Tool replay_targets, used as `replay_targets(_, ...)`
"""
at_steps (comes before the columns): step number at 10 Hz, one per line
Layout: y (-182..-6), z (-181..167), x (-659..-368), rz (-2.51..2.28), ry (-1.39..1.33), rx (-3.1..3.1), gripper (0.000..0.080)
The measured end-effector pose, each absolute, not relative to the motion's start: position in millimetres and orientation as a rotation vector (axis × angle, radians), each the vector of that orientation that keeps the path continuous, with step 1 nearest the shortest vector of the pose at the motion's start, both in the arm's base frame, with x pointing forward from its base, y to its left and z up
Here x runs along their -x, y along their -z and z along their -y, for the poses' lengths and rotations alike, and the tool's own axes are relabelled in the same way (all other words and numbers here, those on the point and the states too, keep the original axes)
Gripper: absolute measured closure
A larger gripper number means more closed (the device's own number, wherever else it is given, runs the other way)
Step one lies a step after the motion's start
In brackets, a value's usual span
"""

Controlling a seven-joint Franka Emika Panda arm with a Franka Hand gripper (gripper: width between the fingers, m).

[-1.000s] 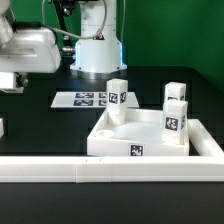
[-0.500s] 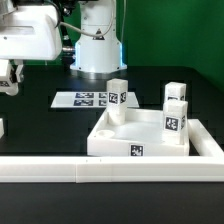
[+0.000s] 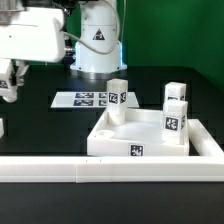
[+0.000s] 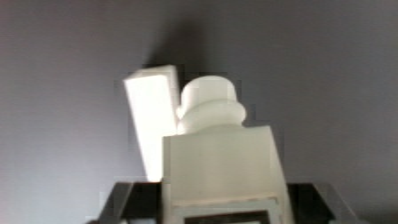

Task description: Assemble square table

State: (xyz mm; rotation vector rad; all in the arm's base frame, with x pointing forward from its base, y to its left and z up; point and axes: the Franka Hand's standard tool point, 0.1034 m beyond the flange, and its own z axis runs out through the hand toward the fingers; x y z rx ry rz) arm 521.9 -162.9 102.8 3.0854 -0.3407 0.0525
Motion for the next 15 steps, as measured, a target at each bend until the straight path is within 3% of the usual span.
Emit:
replay_targets(4, -107.6, 113.1, -553.8, 0.493, -0.157, -3.110, 0.0509)
replay_targets(8, -106.2, 119.6, -552.6, 0.476, -0.188, -3.097, 0.0509)
replay_targets(11, -105.2, 116.1, -555.1, 0.580, -0.504, -3.004, 0.0509)
replay_targets(15, -104.4, 61.7, -572.1, 0.502, -0.596, -3.016, 0.0509)
